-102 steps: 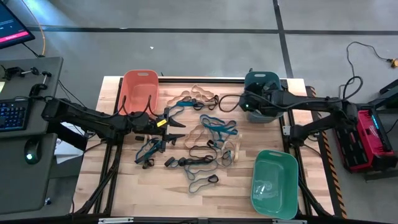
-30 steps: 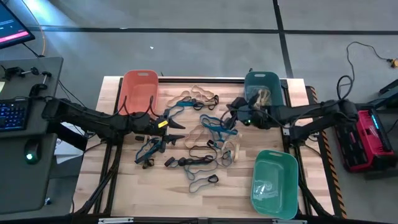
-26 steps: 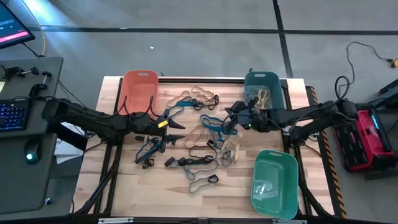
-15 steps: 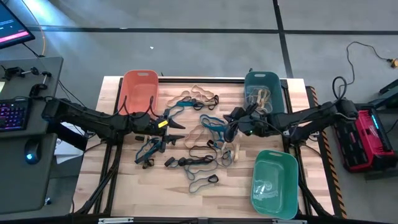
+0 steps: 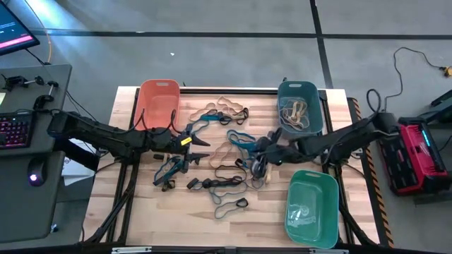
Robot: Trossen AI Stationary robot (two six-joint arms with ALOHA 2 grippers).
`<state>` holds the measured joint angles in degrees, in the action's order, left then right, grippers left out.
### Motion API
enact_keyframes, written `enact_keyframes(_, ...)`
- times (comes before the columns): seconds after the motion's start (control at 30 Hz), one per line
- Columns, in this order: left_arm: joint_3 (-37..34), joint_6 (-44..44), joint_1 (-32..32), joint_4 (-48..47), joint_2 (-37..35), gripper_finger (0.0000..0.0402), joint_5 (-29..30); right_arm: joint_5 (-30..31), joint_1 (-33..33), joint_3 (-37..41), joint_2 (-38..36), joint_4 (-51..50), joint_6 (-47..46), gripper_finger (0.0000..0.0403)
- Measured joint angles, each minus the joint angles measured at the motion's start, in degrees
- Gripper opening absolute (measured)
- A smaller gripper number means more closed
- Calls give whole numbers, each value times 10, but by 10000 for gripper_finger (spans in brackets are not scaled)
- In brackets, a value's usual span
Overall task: Sort rubber bands into baskets
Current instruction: Put the white rubber band into the blue bin
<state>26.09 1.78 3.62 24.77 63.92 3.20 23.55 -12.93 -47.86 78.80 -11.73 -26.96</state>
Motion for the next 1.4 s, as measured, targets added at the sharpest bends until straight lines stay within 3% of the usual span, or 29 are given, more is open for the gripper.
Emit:
enact_keyframes(0.23,0,-7,0,0,0,175,0,0,-31,-1,34,-13,-89,116)
enact_keyframes(0.4,0,-11,0,-1,0,175,0,29,-47,-1,34,-104,-227,151)
enact_keyframes(0.57,0,-11,0,-1,0,175,0,60,-58,-1,34,-213,-385,154)
enact_keyframes(0.83,0,-7,0,-1,0,175,0,53,-58,-1,35,-309,-515,154)
enact_keyframes(1.4,0,-16,0,-1,0,175,0,54,-38,-1,134,-299,-556,150)
